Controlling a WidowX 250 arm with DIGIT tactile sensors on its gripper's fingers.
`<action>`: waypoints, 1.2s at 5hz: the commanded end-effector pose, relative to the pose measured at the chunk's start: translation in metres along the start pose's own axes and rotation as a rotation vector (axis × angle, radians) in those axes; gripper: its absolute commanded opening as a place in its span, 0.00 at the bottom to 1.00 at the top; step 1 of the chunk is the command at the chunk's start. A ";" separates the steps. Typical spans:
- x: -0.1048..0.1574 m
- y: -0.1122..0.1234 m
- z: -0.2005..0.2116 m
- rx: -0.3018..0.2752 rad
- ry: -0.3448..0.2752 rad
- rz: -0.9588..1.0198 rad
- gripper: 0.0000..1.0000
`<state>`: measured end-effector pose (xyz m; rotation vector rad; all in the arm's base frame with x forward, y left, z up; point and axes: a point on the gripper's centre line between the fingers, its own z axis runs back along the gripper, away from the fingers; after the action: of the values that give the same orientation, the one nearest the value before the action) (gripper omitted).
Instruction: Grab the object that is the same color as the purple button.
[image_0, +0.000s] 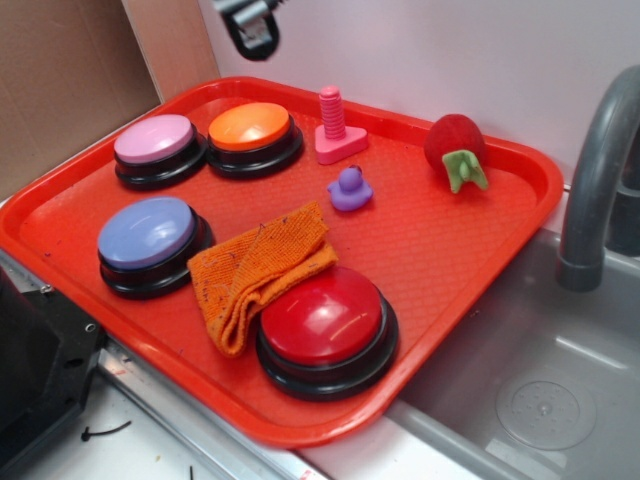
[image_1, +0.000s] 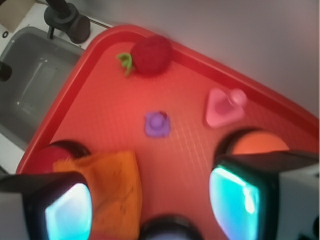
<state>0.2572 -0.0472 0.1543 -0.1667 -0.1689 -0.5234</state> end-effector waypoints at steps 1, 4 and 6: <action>0.022 -0.005 -0.028 0.091 0.032 -0.072 1.00; 0.020 0.006 -0.087 0.085 0.142 -0.046 1.00; 0.011 -0.001 -0.124 0.026 0.227 -0.019 1.00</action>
<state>0.2743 -0.0716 0.0235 -0.0763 0.0932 -0.5526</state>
